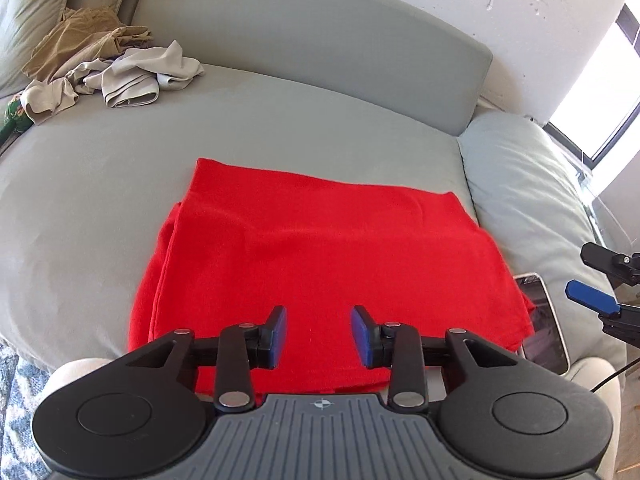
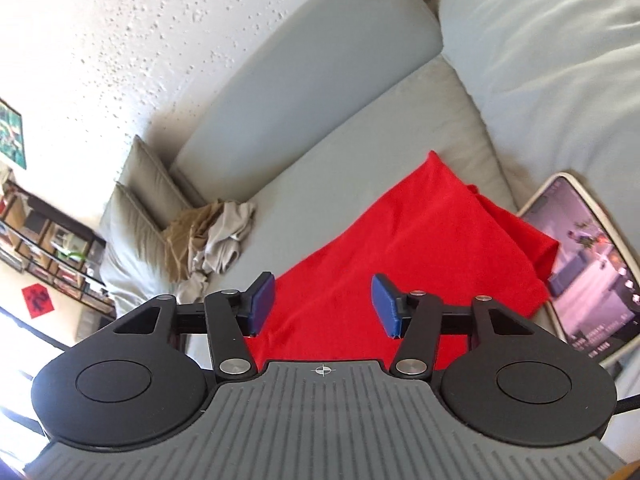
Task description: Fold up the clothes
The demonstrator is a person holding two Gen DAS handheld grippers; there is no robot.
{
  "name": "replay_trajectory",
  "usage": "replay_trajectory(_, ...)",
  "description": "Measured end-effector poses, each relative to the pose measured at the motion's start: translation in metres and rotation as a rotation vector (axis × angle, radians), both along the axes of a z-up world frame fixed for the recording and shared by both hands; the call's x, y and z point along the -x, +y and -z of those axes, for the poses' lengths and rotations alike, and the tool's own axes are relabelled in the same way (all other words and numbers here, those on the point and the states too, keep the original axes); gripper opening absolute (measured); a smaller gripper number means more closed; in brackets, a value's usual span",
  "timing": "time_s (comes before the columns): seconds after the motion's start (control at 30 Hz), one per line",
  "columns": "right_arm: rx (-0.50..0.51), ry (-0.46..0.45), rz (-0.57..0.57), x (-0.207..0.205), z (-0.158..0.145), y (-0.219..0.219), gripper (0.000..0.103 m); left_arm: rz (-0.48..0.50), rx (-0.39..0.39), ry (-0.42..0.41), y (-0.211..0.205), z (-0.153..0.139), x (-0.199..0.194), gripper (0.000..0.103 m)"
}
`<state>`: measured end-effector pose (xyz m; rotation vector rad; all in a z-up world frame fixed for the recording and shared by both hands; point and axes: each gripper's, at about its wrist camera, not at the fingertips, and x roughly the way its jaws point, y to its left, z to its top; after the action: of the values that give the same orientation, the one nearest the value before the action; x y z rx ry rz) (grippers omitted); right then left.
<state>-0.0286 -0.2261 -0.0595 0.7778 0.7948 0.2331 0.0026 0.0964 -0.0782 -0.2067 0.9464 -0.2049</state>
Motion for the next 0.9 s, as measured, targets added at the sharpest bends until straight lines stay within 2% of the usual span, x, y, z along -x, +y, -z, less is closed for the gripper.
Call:
replay_trajectory(0.1, -0.026, 0.097, 0.007, 0.001, 0.034, -0.014, 0.056, 0.009, -0.020, -0.029, -0.019, 0.016, -0.004, 0.031)
replay_trajectory(0.17, -0.065, 0.119, -0.013, -0.008, 0.060, -0.006, 0.049, 0.037, -0.064, -0.067, -0.039, 0.031, -0.008, 0.028)
replay_trajectory(0.2, -0.082, 0.110, -0.040, -0.013, 0.071, 0.003, 0.046, 0.057, -0.087, -0.068, -0.049, 0.039, -0.010, 0.023)
replay_trajectory(0.23, -0.063, 0.104, -0.069, -0.017, 0.082, 0.015, 0.042, 0.079, -0.100, -0.055, -0.056, 0.047, -0.010, 0.022)
replay_trajectory(0.33, 0.088, 0.146, -0.153, -0.018, 0.100, 0.039, 0.042, 0.140, -0.151, -0.038, -0.069, 0.057, 0.005, 0.022)
replay_trajectory(0.37, 0.124, 0.157, -0.176, -0.012, 0.102, 0.043, 0.037, 0.160, -0.189, -0.033, -0.072, 0.056, 0.012, 0.023)
replay_trajectory(0.43, 0.131, 0.205, -0.189, 0.003, 0.101, 0.034, 0.034, 0.180, -0.236, 0.010, -0.072, 0.051, 0.021, 0.028)
replay_trajectory(0.47, 0.121, 0.241, -0.193, 0.009, 0.100, 0.027, 0.038, 0.176, -0.228, 0.038, -0.069, 0.048, 0.024, 0.029)
replay_trajectory(0.53, 0.062, 0.320, -0.148, 0.023, 0.100, 0.008, 0.054, 0.149, -0.182, 0.060, -0.061, 0.041, 0.030, 0.032)
replay_trajectory(0.63, -0.051, 0.247, -0.016, 0.046, 0.097, -0.025, 0.058, 0.066, -0.123, 0.033, -0.053, 0.033, 0.031, 0.037)
replay_trajectory(0.73, -0.073, 0.214, 0.097, 0.048, 0.096, -0.044, 0.059, -0.005, -0.099, 0.036, -0.048, 0.033, 0.024, 0.039)
replay_trajectory(0.9, -0.134, 0.199, 0.220, 0.040, 0.106, -0.065, 0.055, -0.031, -0.082, 0.068, -0.045, 0.039, 0.022, 0.040)
